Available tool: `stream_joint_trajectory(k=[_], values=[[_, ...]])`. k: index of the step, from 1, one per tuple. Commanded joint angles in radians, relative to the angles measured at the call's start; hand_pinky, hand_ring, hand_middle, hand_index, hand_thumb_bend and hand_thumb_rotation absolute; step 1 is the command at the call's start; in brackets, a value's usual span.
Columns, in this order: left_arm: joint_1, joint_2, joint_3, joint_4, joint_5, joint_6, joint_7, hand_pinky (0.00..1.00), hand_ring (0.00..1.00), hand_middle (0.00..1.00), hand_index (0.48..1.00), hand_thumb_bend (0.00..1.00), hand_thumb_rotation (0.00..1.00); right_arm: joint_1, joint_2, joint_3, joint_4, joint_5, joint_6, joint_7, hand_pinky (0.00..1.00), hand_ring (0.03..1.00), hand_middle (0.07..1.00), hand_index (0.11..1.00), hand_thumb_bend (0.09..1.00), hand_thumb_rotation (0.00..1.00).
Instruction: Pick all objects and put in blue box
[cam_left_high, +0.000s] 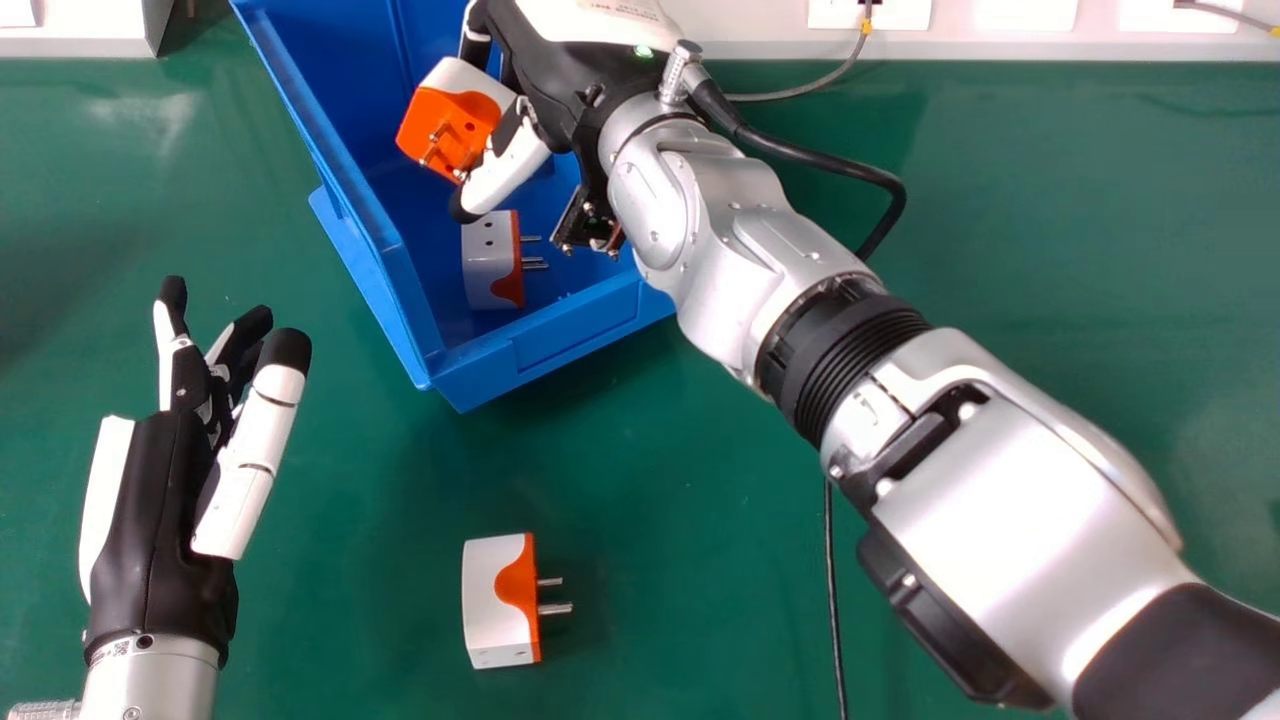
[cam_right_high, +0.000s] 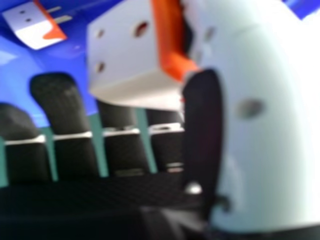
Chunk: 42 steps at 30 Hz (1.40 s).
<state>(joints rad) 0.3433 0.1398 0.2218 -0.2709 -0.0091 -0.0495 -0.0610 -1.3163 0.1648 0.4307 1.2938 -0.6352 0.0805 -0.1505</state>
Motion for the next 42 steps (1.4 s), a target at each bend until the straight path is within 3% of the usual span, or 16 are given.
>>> stream_joint_trajectory(k=[1,5,10,17,23,25,26,30,33,36,42], values=[[0.011,-0.002,-0.004,-0.04,0.004,-0.002,0.004,0.87,0.93,0.92,0.954,0.62,0.81,-0.084,0.023,-0.002,0.001,0.01,0.015,-0.005,0.1,0.162,0.257,0.476,0.499,0.12],[0.023,-0.008,-0.006,-0.054,-0.001,0.001,0.003,0.87,0.93,0.92,0.954,0.62,0.82,-0.093,0.027,0.0,0.006,0.011,0.033,-0.005,0.09,0.158,0.258,0.478,0.503,0.12],[0.035,-0.018,-0.015,-0.077,0.003,0.01,0.008,0.86,0.93,0.92,0.953,0.62,0.81,-0.082,0.033,0.002,0.01,0.011,0.038,-0.029,0.1,0.161,0.263,0.484,0.506,0.11],[0.036,-0.027,-0.021,-0.084,-0.005,0.016,0.01,0.86,0.93,0.92,0.953,0.62,0.81,-0.052,0.031,-0.009,0.004,0.032,0.0,-0.062,0.11,0.17,0.307,0.482,0.511,0.09],[0.031,-0.038,-0.029,-0.087,0.0,0.017,0.016,0.86,0.93,0.92,0.953,0.61,0.81,-0.045,0.028,-0.007,0.013,0.05,-0.012,-0.039,0.17,0.223,0.37,0.486,0.514,0.05],[0.028,-0.041,-0.031,-0.086,0.003,0.016,0.019,0.86,0.93,0.92,0.953,0.62,0.81,-0.048,0.026,0.014,0.014,0.034,0.0,-0.026,0.27,0.329,0.465,0.57,0.558,0.19],[0.027,-0.041,-0.032,-0.086,0.005,0.016,0.021,0.86,0.93,0.92,0.953,0.62,0.81,-0.048,0.025,0.023,0.013,0.027,0.005,-0.022,0.27,0.329,0.465,0.57,0.558,0.19],[0.021,-0.041,-0.037,-0.082,0.011,0.019,0.027,0.86,0.93,0.92,0.954,0.61,0.81,-0.039,0.018,0.032,0.005,0.033,0.005,-0.014,0.52,0.623,0.719,0.729,0.619,0.42],[0.014,-0.039,-0.039,-0.073,0.02,0.017,0.03,0.86,0.93,0.92,0.954,0.61,0.8,-0.033,0.013,0.04,-0.002,0.033,0.007,-0.013,0.65,0.769,0.836,0.819,0.635,0.52],[0.011,-0.037,-0.039,-0.07,0.023,0.018,0.032,0.85,0.93,0.92,0.954,0.61,0.8,-0.032,0.011,0.051,-0.003,0.028,0.013,-0.012,0.72,0.855,0.907,0.886,0.634,0.59],[0.002,-0.033,-0.039,-0.061,0.029,0.02,0.033,0.85,0.93,0.93,0.955,0.61,0.8,-0.029,0.011,0.048,-0.005,0.042,0.026,-0.003,0.75,0.912,0.958,0.925,0.609,0.64]])
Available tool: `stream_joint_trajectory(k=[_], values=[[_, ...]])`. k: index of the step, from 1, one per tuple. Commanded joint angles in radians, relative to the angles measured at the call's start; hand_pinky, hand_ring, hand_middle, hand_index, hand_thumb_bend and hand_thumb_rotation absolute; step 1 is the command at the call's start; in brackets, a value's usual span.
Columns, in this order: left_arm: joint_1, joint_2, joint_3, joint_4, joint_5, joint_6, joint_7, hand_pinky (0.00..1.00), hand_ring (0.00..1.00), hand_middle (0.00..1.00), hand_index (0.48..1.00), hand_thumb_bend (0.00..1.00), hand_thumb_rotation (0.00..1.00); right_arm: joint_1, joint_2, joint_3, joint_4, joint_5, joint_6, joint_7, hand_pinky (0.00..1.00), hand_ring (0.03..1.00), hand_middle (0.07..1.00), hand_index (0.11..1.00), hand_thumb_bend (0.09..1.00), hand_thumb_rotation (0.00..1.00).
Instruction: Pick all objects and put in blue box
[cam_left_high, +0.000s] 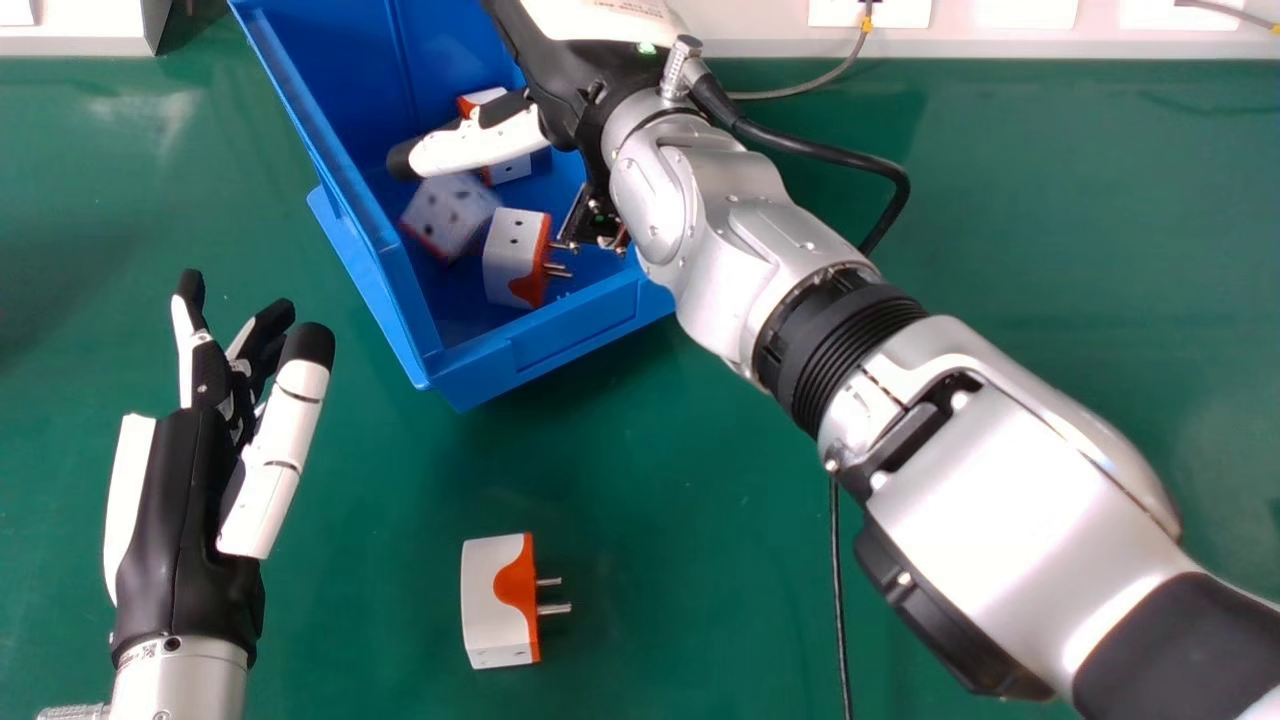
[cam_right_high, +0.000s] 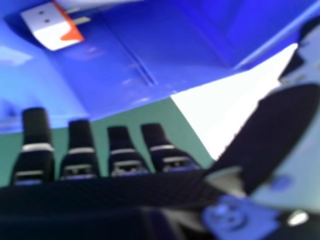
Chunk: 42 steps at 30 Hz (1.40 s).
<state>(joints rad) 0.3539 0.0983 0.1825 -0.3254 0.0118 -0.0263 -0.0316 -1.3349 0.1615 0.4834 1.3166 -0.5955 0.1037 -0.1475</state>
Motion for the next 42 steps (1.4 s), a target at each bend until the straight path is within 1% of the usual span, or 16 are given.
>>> stream_joint_trajectory(k=[1,8,11,13,15,17,21,26,27,29,32,34,37,39,42], values=[[-0.011,0.009,0.0,-0.004,0.009,-0.004,0.004,0.85,0.93,0.93,0.955,0.61,0.8,-0.01,0.014,-0.006,-0.028,0.005,0.003,-0.007,0.75,0.918,0.963,0.928,0.606,0.65],[-0.025,0.013,0.002,0.012,0.015,-0.008,0.003,0.85,0.93,0.92,0.955,0.62,0.81,-0.001,0.012,-0.031,-0.047,0.028,0.009,-0.017,0.76,0.934,0.977,0.943,0.545,0.63],[-0.035,0.016,0.003,0.025,0.018,-0.009,0.005,0.85,0.93,0.92,0.954,0.62,0.81,0.016,0.013,-0.068,-0.079,0.066,0.007,-0.031,0.77,0.937,0.979,0.941,0.521,0.62],[-0.04,0.016,0.001,0.029,0.02,-0.008,0.007,0.85,0.93,0.92,0.954,0.62,0.81,0.037,0.014,-0.097,-0.111,0.095,0.0,-0.046,0.77,0.938,0.979,0.94,0.508,0.6],[-0.045,0.014,0.0,0.03,0.021,-0.005,0.008,0.85,0.93,0.92,0.954,0.61,0.81,0.07,0.011,-0.119,-0.164,0.12,-0.009,-0.061,0.79,0.942,0.982,0.932,0.477,0.56],[-0.049,0.013,0.0,0.03,0.023,-0.002,0.009,0.85,0.93,0.92,0.954,0.61,0.81,0.117,0.0,-0.123,-0.242,0.123,-0.017,-0.078,0.8,0.945,0.984,0.928,0.455,0.51],[-0.056,0.012,-0.001,0.031,0.027,0.001,0.011,0.84,0.93,0.92,0.953,0.6,0.8,0.251,-0.047,-0.102,-0.462,0.092,-0.041,-0.086,0.82,0.947,0.985,0.925,0.425,0.44],[-0.064,0.015,-0.004,0.039,0.028,0.0,0.011,0.84,0.92,0.92,0.952,0.58,0.8,0.506,-0.139,-0.06,-0.901,0.012,-0.019,-0.042,0.81,0.948,0.983,0.926,0.407,0.39],[-0.068,0.017,-0.002,0.044,0.027,-0.001,0.011,0.84,0.92,0.92,0.952,0.58,0.8,0.537,-0.149,-0.056,-0.951,0.002,-0.014,-0.035,0.81,0.948,0.983,0.926,0.407,0.39],[-0.07,0.02,0.001,0.046,0.022,0.0,0.007,0.84,0.92,0.92,0.953,0.58,0.8,0.629,-0.178,-0.05,-1.077,-0.017,-0.021,-0.021,0.8,0.945,0.981,0.924,0.403,0.38],[-0.072,0.024,0.008,0.054,0.014,-0.004,0.002,0.84,0.92,0.92,0.953,0.58,0.8,0.762,-0.22,-0.04,-1.244,-0.037,-0.034,-0.001,0.78,0.934,0.97,0.918,0.404,0.38],[-0.073,0.024,0.011,0.059,0.012,-0.006,0.002,0.84,0.92,0.92,0.953,0.58,0.8,0.836,-0.248,-0.034,-1.333,-0.051,-0.039,0.018,0.76,0.926,0.961,0.915,0.408,0.39],[-0.076,0.025,0.015,0.076,0.008,-0.017,0.002,0.84,0.92,0.92,0.953,0.58,0.8,0.951,-0.302,-0.04,-1.466,-0.061,-0.051,0.059,0.75,0.915,0.949,0.908,0.414,0.4],[-0.075,0.026,0.018,0.082,0.008,-0.023,0.003,0.84,0.92,0.92,0.953,0.58,0.8,1.032,-0.334,-0.049,-1.549,-0.066,-0.062,0.078,0.75,0.911,0.945,0.904,0.419,0.4],[-0.076,0.028,0.022,0.099,0.007,-0.036,0.004,0.84,0.92,0.92,0.953,0.59,0.8,1.141,-0.372,-0.06,-1.654,-0.07,-0.077,0.094,0.73,0.895,0.924,0.892,0.431,0.42]])
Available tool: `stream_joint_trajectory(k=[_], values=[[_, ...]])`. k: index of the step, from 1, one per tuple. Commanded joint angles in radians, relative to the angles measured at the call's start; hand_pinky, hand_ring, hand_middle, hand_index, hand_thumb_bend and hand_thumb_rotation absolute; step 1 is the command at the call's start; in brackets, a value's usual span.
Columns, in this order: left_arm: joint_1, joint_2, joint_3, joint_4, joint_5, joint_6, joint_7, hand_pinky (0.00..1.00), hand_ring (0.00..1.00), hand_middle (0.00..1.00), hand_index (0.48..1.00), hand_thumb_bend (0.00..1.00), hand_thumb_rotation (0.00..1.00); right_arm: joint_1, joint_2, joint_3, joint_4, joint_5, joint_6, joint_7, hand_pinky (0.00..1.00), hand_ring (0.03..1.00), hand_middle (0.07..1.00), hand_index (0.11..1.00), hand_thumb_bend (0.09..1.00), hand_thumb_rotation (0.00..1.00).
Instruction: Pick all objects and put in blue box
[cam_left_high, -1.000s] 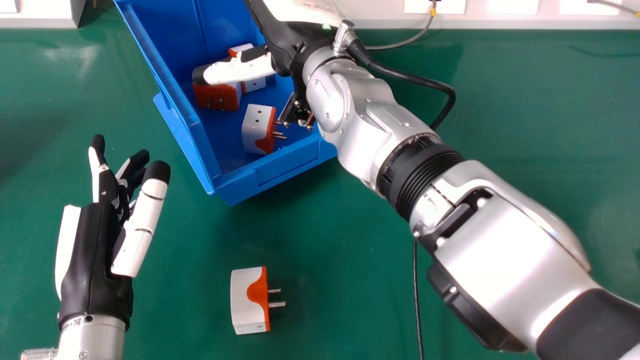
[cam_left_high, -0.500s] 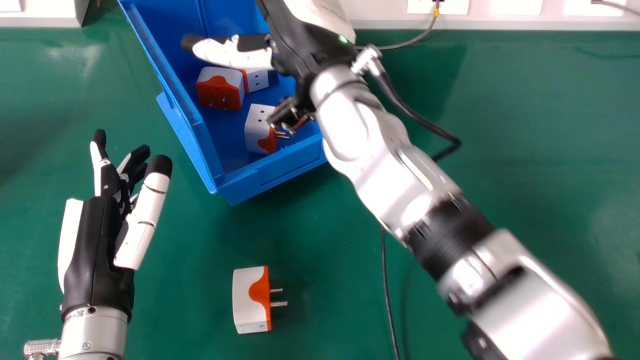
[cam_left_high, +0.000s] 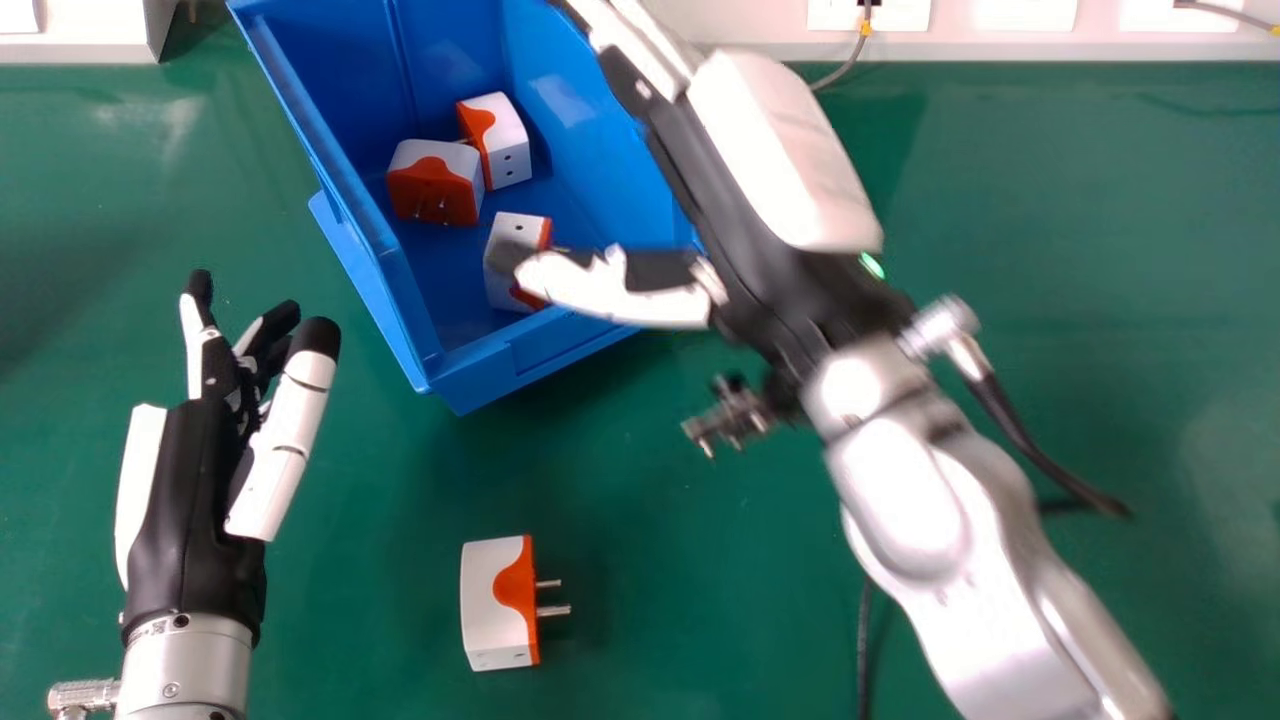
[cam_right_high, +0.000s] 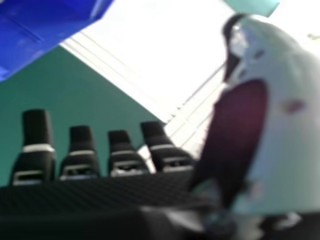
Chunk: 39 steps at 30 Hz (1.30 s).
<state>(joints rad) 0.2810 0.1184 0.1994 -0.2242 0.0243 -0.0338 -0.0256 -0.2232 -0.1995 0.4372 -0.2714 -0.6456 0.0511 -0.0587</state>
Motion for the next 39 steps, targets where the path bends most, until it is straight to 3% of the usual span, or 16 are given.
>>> stream_joint_trajectory(k=[1,6,15,24,39], values=[[-0.003,0.007,0.006,0.003,-0.007,-0.034,-0.002,0.84,0.92,0.91,0.953,0.58,0.8,0.069,-0.025,-0.017,-0.095,-0.024,-0.033,0.006,0.72,0.886,0.915,0.885,0.435,0.42],[0.003,0.006,0.007,0.02,-0.007,-0.056,0.0,0.84,0.91,0.91,0.952,0.59,0.8,0.219,-0.068,-0.032,-0.148,-0.035,-0.087,-0.004,0.7,0.87,0.899,0.876,0.438,0.42],[0.011,0.006,0.012,0.069,-0.021,-0.096,-0.005,0.84,0.91,0.91,0.949,0.62,0.8,0.382,-0.099,-0.017,-0.053,-0.047,-0.204,-0.025,0.69,0.847,0.876,0.853,0.443,0.42],[0.039,-0.012,0.008,0.059,-0.021,-0.104,0.006,0.84,0.91,0.91,0.943,0.62,0.8,0.41,-0.096,0.04,-0.017,-0.062,-0.206,0.038,0.68,0.838,0.861,0.833,0.452,0.39],[0.05,-0.012,0.006,0.063,-0.028,-0.125,0.002,0.86,0.91,0.91,0.94,0.61,0.8,0.344,-0.038,0.136,0.16,-0.153,-0.228,0.009,0.65,0.815,0.825,0.791,0.474,0.38]])
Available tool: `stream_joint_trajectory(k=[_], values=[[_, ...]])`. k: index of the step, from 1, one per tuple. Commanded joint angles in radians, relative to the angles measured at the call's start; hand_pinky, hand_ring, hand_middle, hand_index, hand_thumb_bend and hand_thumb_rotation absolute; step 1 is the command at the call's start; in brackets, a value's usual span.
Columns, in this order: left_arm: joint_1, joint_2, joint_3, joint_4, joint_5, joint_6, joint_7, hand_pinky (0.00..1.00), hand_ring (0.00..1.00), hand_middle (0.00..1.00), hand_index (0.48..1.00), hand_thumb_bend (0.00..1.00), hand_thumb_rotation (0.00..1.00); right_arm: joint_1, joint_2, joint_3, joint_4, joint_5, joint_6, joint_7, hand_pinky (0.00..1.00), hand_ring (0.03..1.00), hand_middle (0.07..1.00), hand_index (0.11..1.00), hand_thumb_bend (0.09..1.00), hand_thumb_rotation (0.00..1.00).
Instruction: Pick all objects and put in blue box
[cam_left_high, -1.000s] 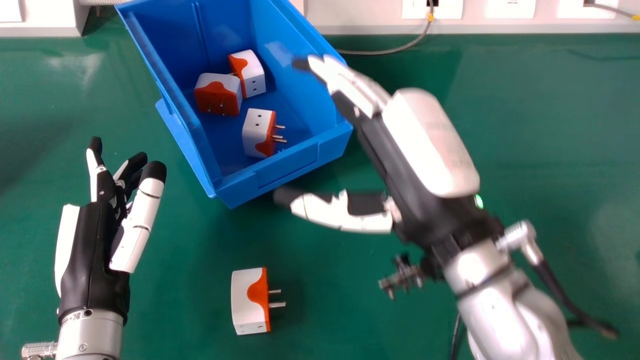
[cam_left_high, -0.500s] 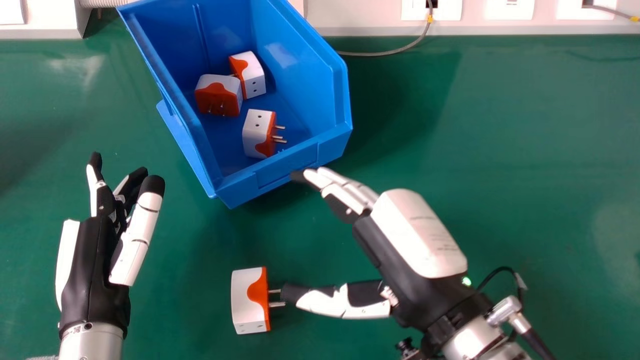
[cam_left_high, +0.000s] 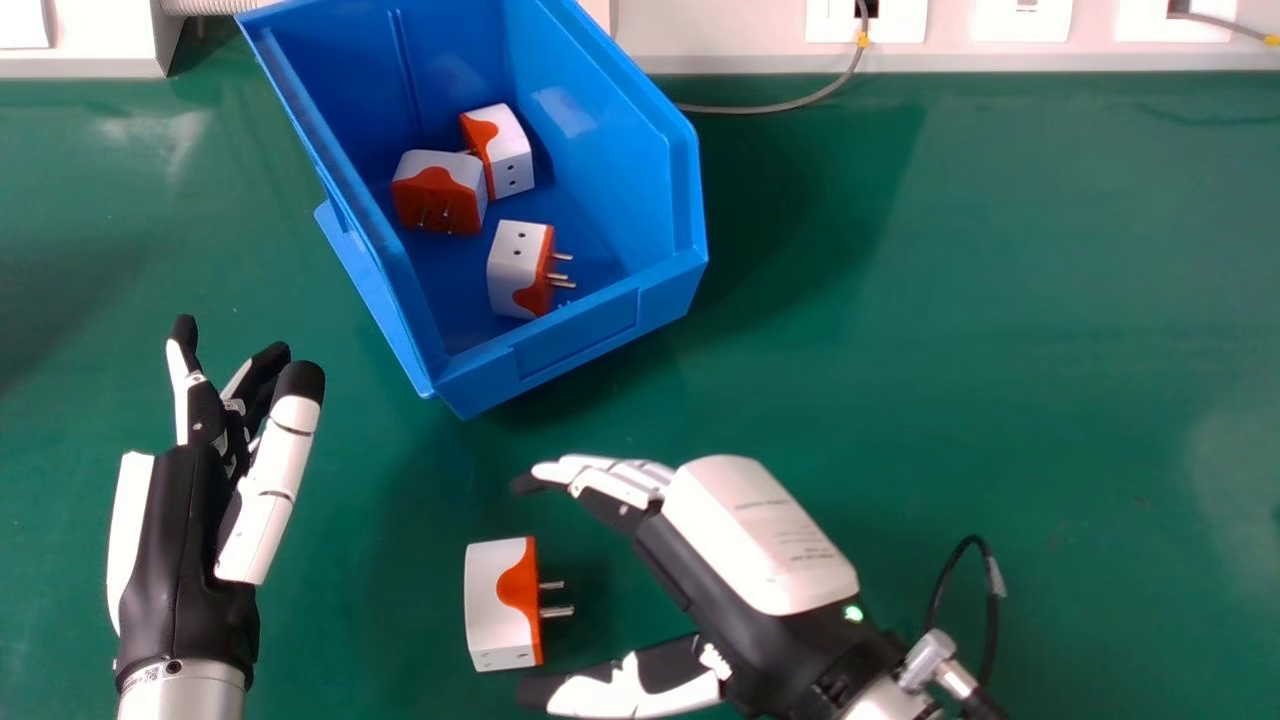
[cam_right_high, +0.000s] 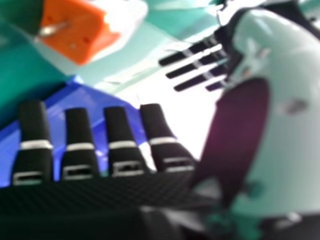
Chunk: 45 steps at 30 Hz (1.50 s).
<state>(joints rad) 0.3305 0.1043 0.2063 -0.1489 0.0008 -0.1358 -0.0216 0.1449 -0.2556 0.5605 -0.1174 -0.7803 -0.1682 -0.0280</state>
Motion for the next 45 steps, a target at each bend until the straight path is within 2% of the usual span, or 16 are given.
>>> stream_joint_trajectory(k=[1,8,14,20,24,30,34,45], values=[[0.0,0.002,-0.001,-0.013,-0.004,-0.023,-0.001,0.86,0.92,0.91,0.941,0.61,0.8,-0.029,0.023,0.019,0.016,-0.029,-0.005,-0.026,0.65,0.813,0.823,0.79,0.474,0.38],[-0.002,-0.001,-0.006,-0.018,0.001,-0.019,0.004,0.86,0.92,0.91,0.943,0.62,0.81,-0.086,0.083,0.071,0.131,-0.123,0.07,-0.03,0.67,0.807,0.821,0.794,0.486,0.4],[-0.01,0.002,-0.004,-0.002,-0.002,-0.027,0.002,0.86,0.92,0.91,0.944,0.62,0.81,-0.127,0.113,0.102,0.193,-0.163,0.134,-0.017,0.68,0.812,0.825,0.803,0.487,0.4],[-0.007,-0.001,-0.007,-0.013,-0.002,-0.025,0.002,0.87,0.92,0.91,0.946,0.63,0.82,-0.185,0.125,0.128,0.247,-0.173,0.174,0.013,0.74,0.852,0.865,0.841,0.483,0.4],[-0.006,-0.003,-0.006,-0.016,-0.01,-0.025,-0.002,0.87,0.92,0.91,0.946,0.64,0.82,-0.217,0.131,0.135,0.271,-0.172,0.186,0.022,0.76,0.866,0.879,0.851,0.48,0.39],[-0.009,0.003,-0.005,-0.012,-0.002,-0.023,-0.002,0.87,0.92,0.91,0.946,0.64,0.82,-0.24,0.136,0.144,0.268,-0.179,0.21,0.01,0.78,0.88,0.891,0.865,0.474,0.39],[-0.008,0.001,-0.007,-0.017,0.002,-0.018,0.001,0.87,0.92,0.91,0.946,0.64,0.82,-0.237,0.134,0.146,0.266,-0.177,0.208,-0.004,0.78,0.881,0.891,0.866,0.472,0.39],[-0.014,0.001,-0.003,-0.017,-0.003,-0.011,0.003,0.87,0.92,0.91,0.945,0.63,0.81,-0.253,0.14,0.155,0.303,-0.172,0.202,-0.036,0.76,0.868,0.886,0.865,0.47,0.4]])
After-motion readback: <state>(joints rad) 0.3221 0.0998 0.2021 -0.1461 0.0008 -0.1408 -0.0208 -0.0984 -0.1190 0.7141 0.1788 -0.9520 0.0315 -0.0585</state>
